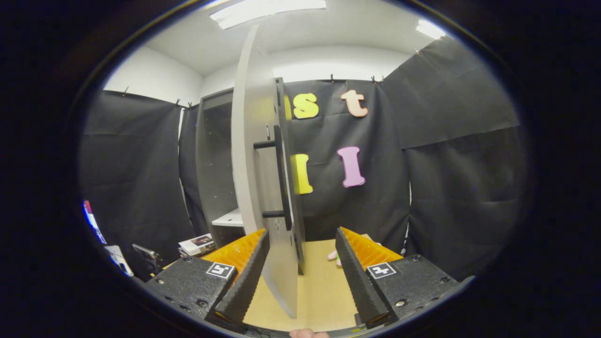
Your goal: Open the cabinet door with the right hand, grasp the bottle in the cabinet with the left hand and place it on the coaster, then close the cabinet door with the right hand.
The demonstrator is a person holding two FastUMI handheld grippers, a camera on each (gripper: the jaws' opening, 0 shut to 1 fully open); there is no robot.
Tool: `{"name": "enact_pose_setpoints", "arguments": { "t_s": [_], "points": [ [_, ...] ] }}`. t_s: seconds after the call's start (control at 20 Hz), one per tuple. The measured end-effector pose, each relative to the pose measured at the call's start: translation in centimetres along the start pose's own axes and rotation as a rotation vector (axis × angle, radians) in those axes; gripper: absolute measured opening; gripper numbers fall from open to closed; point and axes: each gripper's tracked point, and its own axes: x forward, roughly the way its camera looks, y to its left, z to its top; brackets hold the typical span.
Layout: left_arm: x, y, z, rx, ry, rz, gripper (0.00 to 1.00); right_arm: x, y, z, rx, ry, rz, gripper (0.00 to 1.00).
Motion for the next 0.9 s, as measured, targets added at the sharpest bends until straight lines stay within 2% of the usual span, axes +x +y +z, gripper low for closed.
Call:
{"name": "enact_pose_setpoints", "arguments": {
  "t_s": [0.05, 0.1, 0.3, 0.45, 0.65, 0.8, 0.9],
  "points": [
    [-0.4, -0.3, 2.1, -0.003, -0.025, -0.015, 0.82, 0.0, -0.3, 0.1, 0.004, -0.006, -0.002, 0.88],
    [-0.8, -0.8, 3.8, -0.006, -0.037, -0.035, 0.93, 0.0, -0.5, 0.3, 0.006, -0.012, -0.003, 0.88],
    [-1.1, -2.3, 9.6, 0.000, -0.053, -0.107, 0.94, 0.1, -2.1, 1.4, -0.016, -0.046, -0.022, 0.87],
    [-2.0, -2.4, 13.0, 0.016, -0.039, -0.120, 0.94, 1.1, -2.8, 2.1, -0.036, -0.047, -0.031, 0.88],
    [-3.6, -3.2, 14.4, 0.034, 0.037, -0.151, 0.94, 3.1, -2.7, 3.1, -0.032, -0.061, -0.025, 0.88],
    [-4.8, -4.0, 15.4, 0.051, 0.010, -0.176, 0.94, 4.3, -3.1, 3.3, -0.039, -0.071, -0.040, 0.88],
    [-5.6, -4.4, 15.3, 0.076, -0.002, -0.192, 0.94, 4.8, -2.5, 3.5, -0.016, -0.068, -0.014, 0.88]
  ]
}}
